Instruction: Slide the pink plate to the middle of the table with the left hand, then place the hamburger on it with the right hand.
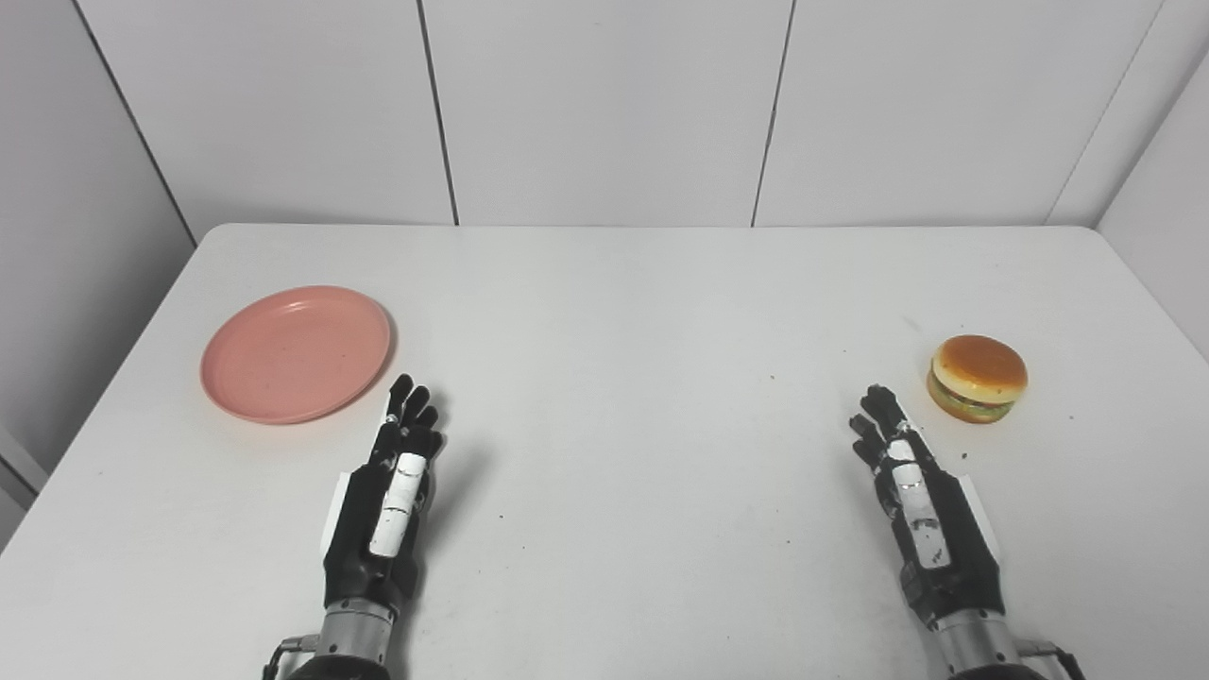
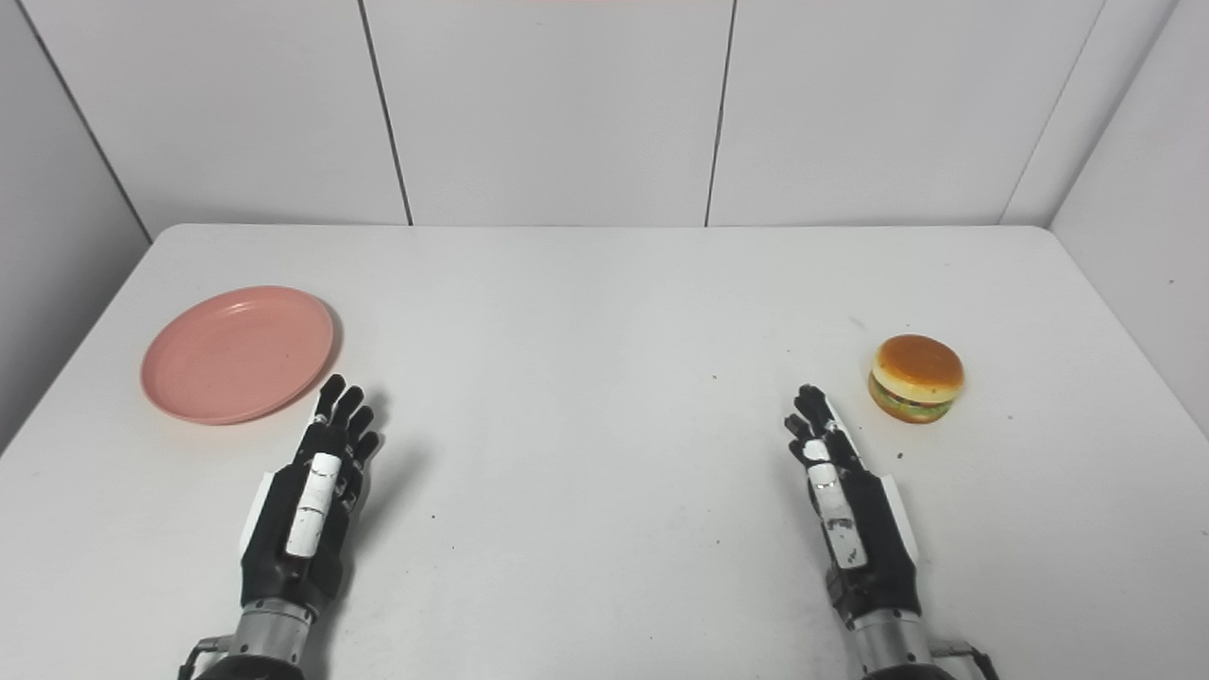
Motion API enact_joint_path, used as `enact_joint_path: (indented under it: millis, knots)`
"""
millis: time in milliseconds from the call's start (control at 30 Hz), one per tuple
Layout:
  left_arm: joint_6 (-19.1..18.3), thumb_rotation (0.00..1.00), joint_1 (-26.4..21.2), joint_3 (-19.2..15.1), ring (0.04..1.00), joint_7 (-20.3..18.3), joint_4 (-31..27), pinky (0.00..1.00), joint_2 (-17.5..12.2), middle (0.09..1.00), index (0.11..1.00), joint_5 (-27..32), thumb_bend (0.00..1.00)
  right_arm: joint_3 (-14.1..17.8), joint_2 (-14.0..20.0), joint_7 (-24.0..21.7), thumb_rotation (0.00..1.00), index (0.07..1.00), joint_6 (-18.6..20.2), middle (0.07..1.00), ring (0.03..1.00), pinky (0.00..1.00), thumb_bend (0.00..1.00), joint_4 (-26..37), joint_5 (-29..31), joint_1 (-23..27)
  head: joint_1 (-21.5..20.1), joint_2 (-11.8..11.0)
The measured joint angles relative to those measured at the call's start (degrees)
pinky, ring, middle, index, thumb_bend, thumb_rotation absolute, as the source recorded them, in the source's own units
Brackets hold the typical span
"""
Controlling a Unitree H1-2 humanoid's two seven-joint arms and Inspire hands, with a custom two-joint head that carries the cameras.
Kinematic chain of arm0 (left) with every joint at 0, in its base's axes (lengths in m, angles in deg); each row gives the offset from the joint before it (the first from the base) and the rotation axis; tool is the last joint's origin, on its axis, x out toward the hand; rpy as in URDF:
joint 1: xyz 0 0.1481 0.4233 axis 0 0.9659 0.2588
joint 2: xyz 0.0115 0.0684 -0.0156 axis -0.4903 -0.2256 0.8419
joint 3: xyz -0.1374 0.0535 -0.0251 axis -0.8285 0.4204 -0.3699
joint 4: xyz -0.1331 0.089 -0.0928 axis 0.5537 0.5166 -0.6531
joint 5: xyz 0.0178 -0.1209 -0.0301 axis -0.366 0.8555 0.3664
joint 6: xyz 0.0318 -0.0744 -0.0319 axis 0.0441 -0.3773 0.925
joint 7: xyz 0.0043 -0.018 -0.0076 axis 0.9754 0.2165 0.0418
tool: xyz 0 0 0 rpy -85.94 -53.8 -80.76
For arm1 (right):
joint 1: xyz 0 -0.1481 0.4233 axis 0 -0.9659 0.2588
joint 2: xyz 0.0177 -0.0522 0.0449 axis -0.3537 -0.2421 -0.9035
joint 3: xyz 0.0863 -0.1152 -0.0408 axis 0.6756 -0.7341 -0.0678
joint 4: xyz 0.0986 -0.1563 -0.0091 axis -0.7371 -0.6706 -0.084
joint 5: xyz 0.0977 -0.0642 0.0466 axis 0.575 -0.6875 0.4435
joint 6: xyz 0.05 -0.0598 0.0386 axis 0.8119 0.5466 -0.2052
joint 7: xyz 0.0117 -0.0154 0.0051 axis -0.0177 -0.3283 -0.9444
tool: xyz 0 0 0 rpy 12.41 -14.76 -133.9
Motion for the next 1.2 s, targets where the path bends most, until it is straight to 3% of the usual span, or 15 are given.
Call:
enact_joint_path:
  millis: [700,1200]
  knots:
    - [4.35,0.75,-0.09,5.15,1.0,2.74,3.33,1.0,1.04,1.0,1.0,-3.63,0.79,0.18,1.54,-4.19,0.9,0.92,-8.22,0.941,0.927,0.95,0.84,-4.29,2.94,0.06,10.89,-6.59]
    - [9.42,0.78,-0.49,7.29,1.0,3.95,6.55,1.0,1.5,1.0,1.0,-5.95,0.75,0.15,1.96,-6.03,0.91,0.922,-12.37,0.945,0.932,0.95,0.82,-6.52,3.58,0.41,13.45,-9.76]
